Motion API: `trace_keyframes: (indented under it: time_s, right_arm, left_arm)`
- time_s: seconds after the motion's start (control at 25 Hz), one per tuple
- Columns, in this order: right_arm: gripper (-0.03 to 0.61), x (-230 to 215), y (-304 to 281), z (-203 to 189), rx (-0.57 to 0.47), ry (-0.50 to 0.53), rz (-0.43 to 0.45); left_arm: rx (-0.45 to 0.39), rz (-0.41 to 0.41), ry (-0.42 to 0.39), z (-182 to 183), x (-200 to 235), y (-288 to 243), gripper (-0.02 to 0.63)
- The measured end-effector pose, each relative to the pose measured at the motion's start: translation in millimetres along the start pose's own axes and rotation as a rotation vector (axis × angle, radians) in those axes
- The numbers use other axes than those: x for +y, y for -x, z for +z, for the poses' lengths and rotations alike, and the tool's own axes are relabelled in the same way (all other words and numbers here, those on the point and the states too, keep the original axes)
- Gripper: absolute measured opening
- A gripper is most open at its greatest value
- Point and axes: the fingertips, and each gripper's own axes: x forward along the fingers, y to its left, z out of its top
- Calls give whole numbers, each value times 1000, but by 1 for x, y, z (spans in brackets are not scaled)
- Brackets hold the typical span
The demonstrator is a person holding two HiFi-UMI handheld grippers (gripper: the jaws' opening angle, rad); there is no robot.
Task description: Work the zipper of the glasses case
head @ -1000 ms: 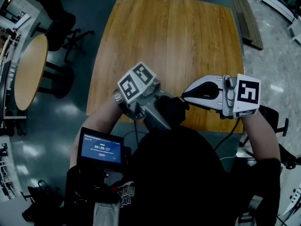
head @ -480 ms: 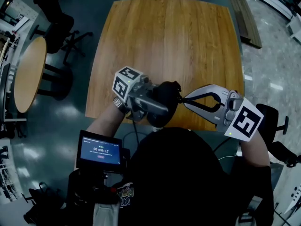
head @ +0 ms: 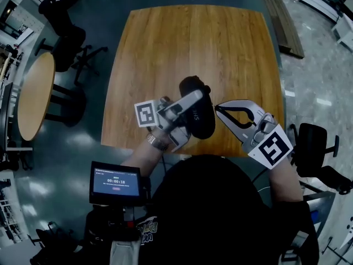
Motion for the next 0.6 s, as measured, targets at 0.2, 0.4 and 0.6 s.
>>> trace_keyframes:
  time_s: [0.2,0.4,0.6]
  right_arm:
    - [3,0,9,-4,-39,-77,1]
    - [3,15,10,-16,-19,-68,6]
    - [3,3,13,-22,-51,-146,-137]
  left_arm:
    - [-188,93,96,29,16,4,275]
    - [-370,209,111,55,34,23,275]
    - [-527,260,99,61,41,32,275]
